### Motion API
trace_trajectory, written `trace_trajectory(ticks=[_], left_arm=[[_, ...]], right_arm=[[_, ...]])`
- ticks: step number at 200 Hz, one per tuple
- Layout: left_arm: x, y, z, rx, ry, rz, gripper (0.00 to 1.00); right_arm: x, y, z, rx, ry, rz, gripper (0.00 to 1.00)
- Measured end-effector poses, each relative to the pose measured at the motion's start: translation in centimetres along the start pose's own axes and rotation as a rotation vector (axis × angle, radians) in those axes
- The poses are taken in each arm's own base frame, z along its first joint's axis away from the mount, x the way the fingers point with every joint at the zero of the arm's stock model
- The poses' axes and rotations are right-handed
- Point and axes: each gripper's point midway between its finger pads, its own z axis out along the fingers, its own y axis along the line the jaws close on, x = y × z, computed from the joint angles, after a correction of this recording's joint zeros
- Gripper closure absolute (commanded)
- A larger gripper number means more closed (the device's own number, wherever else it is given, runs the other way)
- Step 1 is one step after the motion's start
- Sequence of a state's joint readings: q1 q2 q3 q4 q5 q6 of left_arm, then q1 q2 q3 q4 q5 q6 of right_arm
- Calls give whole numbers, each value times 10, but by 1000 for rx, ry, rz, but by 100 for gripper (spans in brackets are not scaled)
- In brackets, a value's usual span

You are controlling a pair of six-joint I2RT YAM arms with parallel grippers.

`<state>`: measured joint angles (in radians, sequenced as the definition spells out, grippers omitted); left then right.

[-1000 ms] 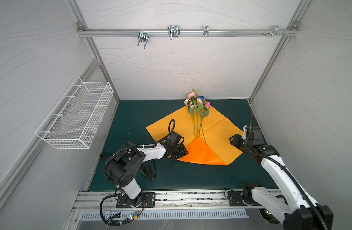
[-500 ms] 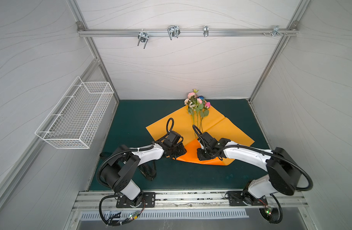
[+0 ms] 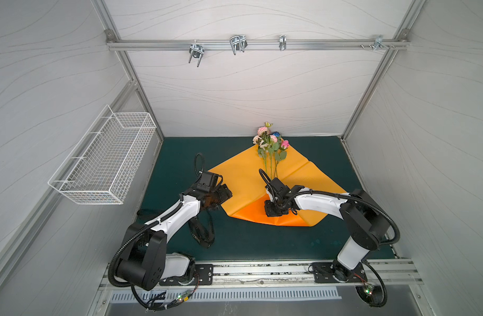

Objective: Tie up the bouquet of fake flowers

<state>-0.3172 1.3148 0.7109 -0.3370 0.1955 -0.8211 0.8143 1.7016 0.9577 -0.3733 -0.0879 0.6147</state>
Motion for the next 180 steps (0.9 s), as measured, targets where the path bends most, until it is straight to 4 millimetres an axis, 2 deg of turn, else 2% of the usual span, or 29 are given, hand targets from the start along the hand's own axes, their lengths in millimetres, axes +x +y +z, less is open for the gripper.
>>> trace_trajectory(ticks=[35, 49, 64, 142, 180], left_arm=[[52, 42, 12, -55, 126, -47, 17], [52, 33, 10, -7, 110, -52, 18], [57, 32, 14, 14, 115, -63, 19], [41, 0, 34, 199, 38, -64, 24], [30, -2, 38, 235, -3, -52, 25]], right_arm=[[-1, 0, 1, -18, 7, 7, 84], [-1, 2, 1, -25, 8, 4, 84], [-1, 2, 1, -29, 10, 1, 84], [-3, 3, 2, -41, 7, 0, 85], [-4, 3, 2, -40, 6, 2, 84]])
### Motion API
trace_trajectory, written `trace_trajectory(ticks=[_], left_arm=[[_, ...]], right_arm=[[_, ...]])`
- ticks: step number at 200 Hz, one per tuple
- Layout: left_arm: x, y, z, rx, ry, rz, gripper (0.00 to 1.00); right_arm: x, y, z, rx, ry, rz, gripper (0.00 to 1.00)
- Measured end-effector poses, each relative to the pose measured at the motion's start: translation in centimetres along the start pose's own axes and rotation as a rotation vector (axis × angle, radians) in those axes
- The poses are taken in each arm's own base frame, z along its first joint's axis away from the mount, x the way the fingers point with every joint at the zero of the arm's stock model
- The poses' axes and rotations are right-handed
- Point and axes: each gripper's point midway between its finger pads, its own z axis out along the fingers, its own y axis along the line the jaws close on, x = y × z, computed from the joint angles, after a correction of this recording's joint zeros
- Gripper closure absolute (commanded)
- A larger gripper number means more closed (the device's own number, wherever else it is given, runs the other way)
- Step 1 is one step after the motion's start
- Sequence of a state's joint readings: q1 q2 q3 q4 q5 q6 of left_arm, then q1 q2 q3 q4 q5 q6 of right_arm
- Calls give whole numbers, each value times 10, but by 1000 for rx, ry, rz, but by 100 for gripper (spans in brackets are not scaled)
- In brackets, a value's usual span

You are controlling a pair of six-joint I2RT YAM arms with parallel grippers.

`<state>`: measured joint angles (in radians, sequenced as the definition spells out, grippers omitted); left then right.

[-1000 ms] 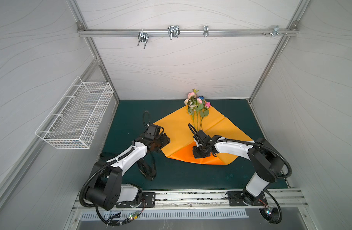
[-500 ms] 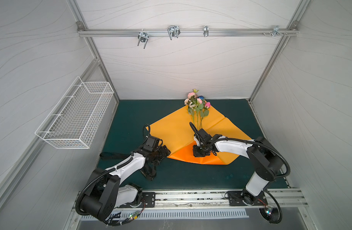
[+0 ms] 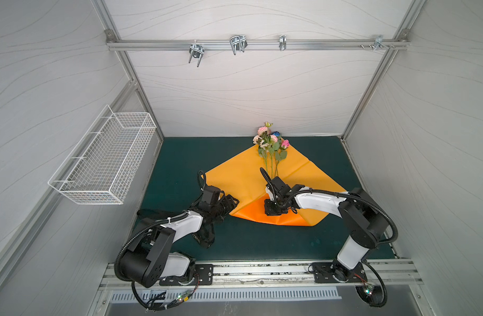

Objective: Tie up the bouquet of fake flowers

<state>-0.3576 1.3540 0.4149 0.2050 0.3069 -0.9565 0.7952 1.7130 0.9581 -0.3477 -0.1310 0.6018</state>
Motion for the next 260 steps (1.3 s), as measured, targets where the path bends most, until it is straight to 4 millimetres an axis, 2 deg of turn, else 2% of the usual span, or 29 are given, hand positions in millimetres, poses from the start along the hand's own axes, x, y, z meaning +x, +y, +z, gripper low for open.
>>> trace_trajectory(ticks=[53, 78, 99, 122, 143, 150, 170, 185, 230, 260], left_arm=[[-20, 1, 3, -6, -64, 57, 27], [-36, 5, 4, -39, -106, 73, 32], [-47, 10, 8, -80, -136, 93, 46], [-56, 12, 13, -121, -143, 126, 72], [-60, 6, 13, -123, -139, 170, 97], [-62, 2, 12, -122, -144, 184, 100], [-66, -17, 9, -114, -148, 237, 100], [-64, -42, 7, -84, -150, 295, 100], [-48, -116, 3, 9, -132, 447, 100], [-38, -150, 7, 47, -109, 497, 100]], right_arm=[[-2, -2, -1, 2, -4, 6, 85], [-5, -1, -2, -1, -9, 1, 85], [-9, 1, -3, -6, -17, -1, 85], [-16, 4, -4, -14, -27, -2, 85], [-24, 2, -4, -18, -33, 6, 85], [-26, 0, -4, -20, -32, 12, 85], [-30, -6, -1, -27, -25, 34, 85], [-32, -10, 1, -39, -13, 51, 84], [-38, -14, 2, -91, -6, 88, 85], [-40, -16, 1, -113, -5, 102, 84]])
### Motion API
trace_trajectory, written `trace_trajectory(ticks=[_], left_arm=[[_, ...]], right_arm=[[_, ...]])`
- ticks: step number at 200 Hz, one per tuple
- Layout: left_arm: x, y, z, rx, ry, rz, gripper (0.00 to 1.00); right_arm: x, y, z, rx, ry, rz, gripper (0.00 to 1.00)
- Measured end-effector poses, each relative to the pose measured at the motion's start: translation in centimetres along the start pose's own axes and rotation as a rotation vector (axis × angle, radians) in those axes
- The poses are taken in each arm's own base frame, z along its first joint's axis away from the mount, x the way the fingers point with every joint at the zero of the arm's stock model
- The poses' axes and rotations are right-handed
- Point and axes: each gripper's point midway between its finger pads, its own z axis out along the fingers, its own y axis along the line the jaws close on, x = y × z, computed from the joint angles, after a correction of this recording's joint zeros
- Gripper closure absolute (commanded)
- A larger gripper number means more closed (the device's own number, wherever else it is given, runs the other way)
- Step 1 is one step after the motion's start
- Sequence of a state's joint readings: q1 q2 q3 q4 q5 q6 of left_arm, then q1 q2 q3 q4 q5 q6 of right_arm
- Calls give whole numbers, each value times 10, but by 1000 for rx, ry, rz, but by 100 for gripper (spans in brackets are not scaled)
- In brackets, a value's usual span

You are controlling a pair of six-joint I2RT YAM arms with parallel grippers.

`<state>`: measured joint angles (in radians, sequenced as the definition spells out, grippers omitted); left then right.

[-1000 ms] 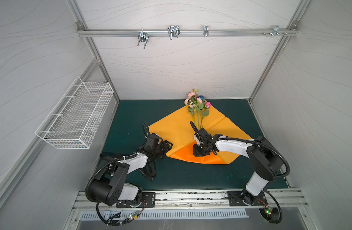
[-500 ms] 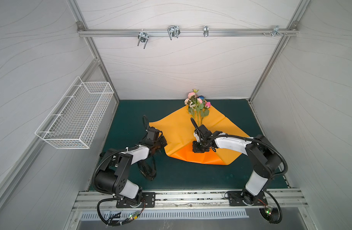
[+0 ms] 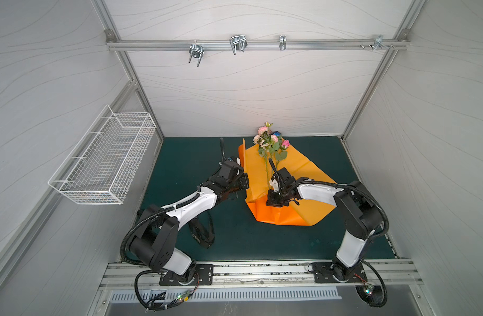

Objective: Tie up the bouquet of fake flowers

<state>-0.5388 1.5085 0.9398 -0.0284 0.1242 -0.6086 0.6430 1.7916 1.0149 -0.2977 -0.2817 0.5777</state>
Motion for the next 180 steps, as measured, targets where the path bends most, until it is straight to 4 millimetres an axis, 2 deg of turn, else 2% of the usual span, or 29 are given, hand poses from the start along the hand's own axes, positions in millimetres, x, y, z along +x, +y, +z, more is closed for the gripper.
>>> trace_trajectory(ticks=[51, 88, 118, 164, 180], left_arm=[[12, -24, 33, 17, 88, 1, 100], [11, -42, 60, 35, 122, -16, 100], [10, -49, 81, 48, 148, -36, 100], [26, -53, 104, 70, 218, -51, 100], [34, -59, 107, 89, 244, -46, 100]], right_arm=[[-10, -4, -10, -25, -22, 26, 83], [-27, -4, -34, -51, -89, 38, 83], [-32, -8, -48, -56, -123, 46, 82], [-35, -18, -76, 4, -201, 29, 81], [-33, -19, -88, 18, -238, 9, 76]])
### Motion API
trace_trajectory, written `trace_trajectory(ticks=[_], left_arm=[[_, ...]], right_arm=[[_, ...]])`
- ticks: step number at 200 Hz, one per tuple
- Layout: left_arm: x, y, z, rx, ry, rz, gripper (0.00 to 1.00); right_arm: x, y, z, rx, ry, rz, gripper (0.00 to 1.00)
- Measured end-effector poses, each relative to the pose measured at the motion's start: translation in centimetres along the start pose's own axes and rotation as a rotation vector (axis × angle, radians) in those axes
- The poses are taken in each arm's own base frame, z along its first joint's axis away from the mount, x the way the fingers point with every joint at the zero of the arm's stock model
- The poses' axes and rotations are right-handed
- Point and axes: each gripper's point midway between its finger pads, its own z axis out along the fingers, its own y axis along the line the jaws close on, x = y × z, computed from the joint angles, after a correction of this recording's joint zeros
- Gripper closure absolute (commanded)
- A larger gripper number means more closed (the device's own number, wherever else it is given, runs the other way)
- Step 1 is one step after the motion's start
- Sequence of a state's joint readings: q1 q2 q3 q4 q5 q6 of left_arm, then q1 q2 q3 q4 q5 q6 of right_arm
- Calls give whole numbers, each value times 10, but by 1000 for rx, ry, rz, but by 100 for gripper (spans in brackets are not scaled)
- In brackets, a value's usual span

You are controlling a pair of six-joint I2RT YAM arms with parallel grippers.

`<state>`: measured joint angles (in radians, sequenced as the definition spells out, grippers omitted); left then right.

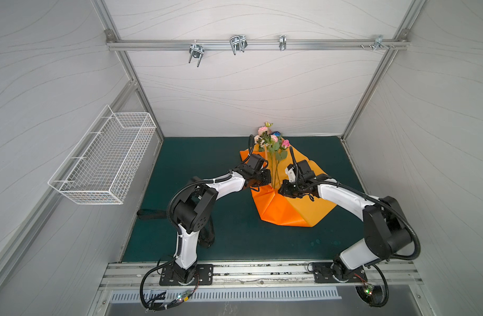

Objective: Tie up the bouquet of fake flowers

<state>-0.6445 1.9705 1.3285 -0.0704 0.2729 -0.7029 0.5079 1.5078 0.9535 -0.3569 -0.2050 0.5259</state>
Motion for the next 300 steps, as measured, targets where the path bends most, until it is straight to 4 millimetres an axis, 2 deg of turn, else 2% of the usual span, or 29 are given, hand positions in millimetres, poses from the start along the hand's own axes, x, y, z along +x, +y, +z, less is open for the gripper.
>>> trace_trajectory(ticks=[29, 51, 74, 94, 126, 165, 202, 219, 227, 240, 257, 273, 300], left_arm=[[13, -9, 6, 29, 45, 19, 100], [17, -16, 7, 46, 61, 38, 100], [17, -22, 6, 60, 65, 46, 100], [17, -26, 5, 72, 68, 49, 100], [16, -30, 10, 83, 77, 52, 100], [24, -30, 20, 89, 113, 50, 100], [33, -26, 28, 89, 147, 39, 100], [34, -26, 28, 92, 151, 36, 100], [35, -27, 28, 95, 153, 35, 92], [36, -27, 28, 99, 159, 33, 70], [37, -27, 27, 100, 166, 29, 47], [38, -23, 25, 82, 167, 21, 37], [37, -10, -1, 34, 134, 10, 36]], right_arm=[[5, 2, -23, -5, -61, -39, 62], [18, 10, -33, -18, -81, -90, 59], [38, 25, -31, -35, -60, -148, 57], [53, 29, -24, -40, -33, -170, 51], [60, 27, -17, -31, -22, -162, 51], [61, 26, -6, -27, -23, -145, 54], [56, 21, 3, -2, -53, -114, 73], [54, 16, 9, 19, -58, -90, 87], [54, 14, 12, 29, -56, -81, 90], [56, 10, 16, 41, -51, -67, 96], [60, 5, 20, 56, -43, -54, 97], [63, 1, 22, 69, -36, -44, 97], [63, -3, 24, 86, -36, -33, 97]])
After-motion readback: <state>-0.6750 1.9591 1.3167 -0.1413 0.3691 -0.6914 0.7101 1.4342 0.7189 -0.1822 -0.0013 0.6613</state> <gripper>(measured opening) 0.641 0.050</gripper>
